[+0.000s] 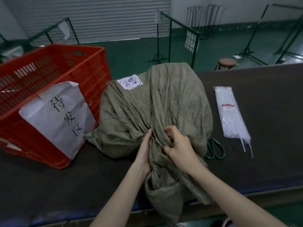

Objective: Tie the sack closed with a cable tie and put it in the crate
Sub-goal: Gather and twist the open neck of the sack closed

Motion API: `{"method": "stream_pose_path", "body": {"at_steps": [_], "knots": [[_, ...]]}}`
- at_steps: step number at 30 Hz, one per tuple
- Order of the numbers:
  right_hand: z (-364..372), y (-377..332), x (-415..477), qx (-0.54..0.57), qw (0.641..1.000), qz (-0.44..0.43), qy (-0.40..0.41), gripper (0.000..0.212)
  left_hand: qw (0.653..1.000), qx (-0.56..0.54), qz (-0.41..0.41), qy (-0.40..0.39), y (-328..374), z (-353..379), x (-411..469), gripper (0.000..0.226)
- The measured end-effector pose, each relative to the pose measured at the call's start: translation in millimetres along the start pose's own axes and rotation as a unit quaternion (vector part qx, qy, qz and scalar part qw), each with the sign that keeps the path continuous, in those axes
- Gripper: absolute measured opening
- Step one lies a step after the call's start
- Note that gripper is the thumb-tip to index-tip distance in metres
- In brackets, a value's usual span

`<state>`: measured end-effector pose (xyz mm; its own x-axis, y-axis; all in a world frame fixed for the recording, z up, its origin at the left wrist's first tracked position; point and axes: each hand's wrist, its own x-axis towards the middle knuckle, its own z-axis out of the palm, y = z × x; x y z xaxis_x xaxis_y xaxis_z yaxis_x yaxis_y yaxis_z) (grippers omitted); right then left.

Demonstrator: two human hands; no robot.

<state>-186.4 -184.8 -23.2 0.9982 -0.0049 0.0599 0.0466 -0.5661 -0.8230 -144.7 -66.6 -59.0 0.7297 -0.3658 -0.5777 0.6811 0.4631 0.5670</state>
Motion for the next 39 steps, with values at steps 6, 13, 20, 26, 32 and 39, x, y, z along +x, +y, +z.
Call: {"method": "stream_pose_path", "body": {"at_steps": [6,13,20,26,32,39], "knots": [[9,-12,-5,-0.072,0.991,-0.075,-0.082,0.037,0.995,0.093,0.024,-0.003,5,-4,-10,0.056],[10,-12,-4,-0.244,0.941,-0.097,-0.214,0.050,0.993,0.113,0.029,0.003,12,-9,5,0.059],[-13,-13,-4,-0.030,0.998,-0.057,-0.001,0.017,0.982,0.156,0.026,0.105,9,-8,18,0.020],[-46,33,11,-0.060,0.975,0.094,0.190,0.042,0.984,0.123,0.031,0.126,1,-6,20,0.018],[-51,60,33,-0.077,0.988,0.105,0.078,0.073,0.989,0.134,-0.019,0.053,-5,-8,16,0.051],[-33,61,65,-0.147,0.985,0.090,-0.002,0.087,0.981,0.190,-0.038,0.012,5,-17,7,0.040]]}}
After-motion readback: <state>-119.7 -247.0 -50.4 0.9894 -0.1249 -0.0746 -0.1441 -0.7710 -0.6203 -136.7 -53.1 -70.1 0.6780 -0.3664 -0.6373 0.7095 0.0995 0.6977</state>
